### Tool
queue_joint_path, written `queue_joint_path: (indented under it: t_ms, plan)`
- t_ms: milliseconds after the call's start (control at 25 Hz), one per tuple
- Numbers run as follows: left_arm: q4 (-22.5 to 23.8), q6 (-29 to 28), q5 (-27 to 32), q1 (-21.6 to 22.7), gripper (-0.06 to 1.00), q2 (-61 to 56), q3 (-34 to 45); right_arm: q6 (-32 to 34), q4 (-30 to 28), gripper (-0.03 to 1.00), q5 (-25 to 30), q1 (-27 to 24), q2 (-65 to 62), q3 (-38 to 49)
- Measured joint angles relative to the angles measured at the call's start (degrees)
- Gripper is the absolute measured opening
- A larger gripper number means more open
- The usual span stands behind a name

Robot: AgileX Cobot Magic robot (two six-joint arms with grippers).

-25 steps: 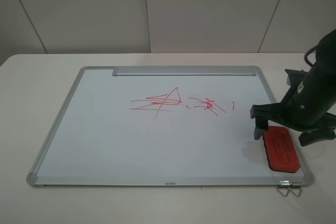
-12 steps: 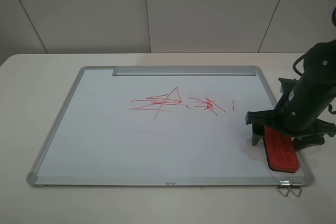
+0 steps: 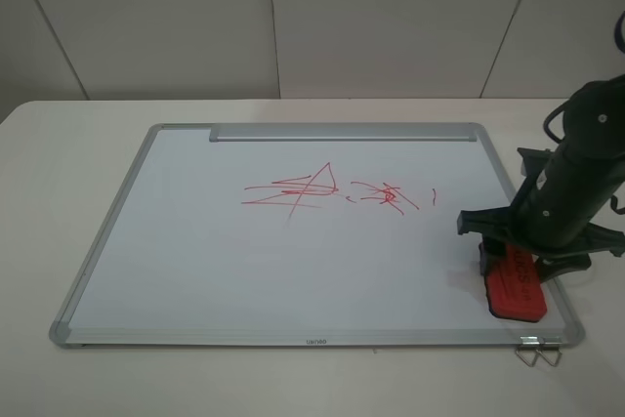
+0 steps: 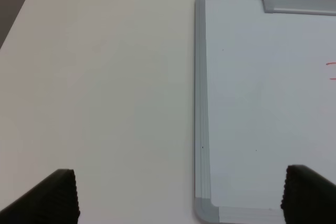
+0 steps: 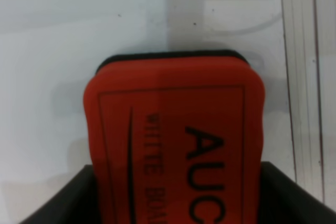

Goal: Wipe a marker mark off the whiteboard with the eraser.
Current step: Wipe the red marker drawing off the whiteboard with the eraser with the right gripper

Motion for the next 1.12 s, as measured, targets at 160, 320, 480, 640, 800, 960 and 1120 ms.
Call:
queue_joint_path:
  t_ms: [160,320,480,640,800,960,1120]
  plan:
    - [0.00,0.00,0.00,0.00,0.77,0.00,0.00,0.00,-0.26,0.51,0.00,0.00,0.00,0.00]
    - [0.00,0.00,0.00,0.00,0.77,0.00,0.00,0.00,-0.33,0.51,0.00,0.00,0.00,0.00]
    - [0.00,0.00,0.00,0.00,0.77,0.00,0.00,-1.36,-2.00,0.51,1.84,0.00,-0.18,-1.57]
    - [0.00,0.00,0.00,0.00,0.77,0.00,0.00,-9.03,-2.56,0.51,7.19,0.42,-2.60,-7.63]
    - [0.00,0.00,0.00,0.00,0.77,0.00,0.00,-16.30,-2.83,0.51,13.25,3.61,-3.23,-15.35]
    - [0.00,0.00,0.00,0.00,0.77,0.00,0.00,-17.97,-2.83,0.51,14.87,9.37,-2.20,-22.85]
    - [0.00,0.00,0.00,0.00,0.77,0.00,0.00,-18.04,-2.76,0.51,17.14,15.17,3.47,-32.40]
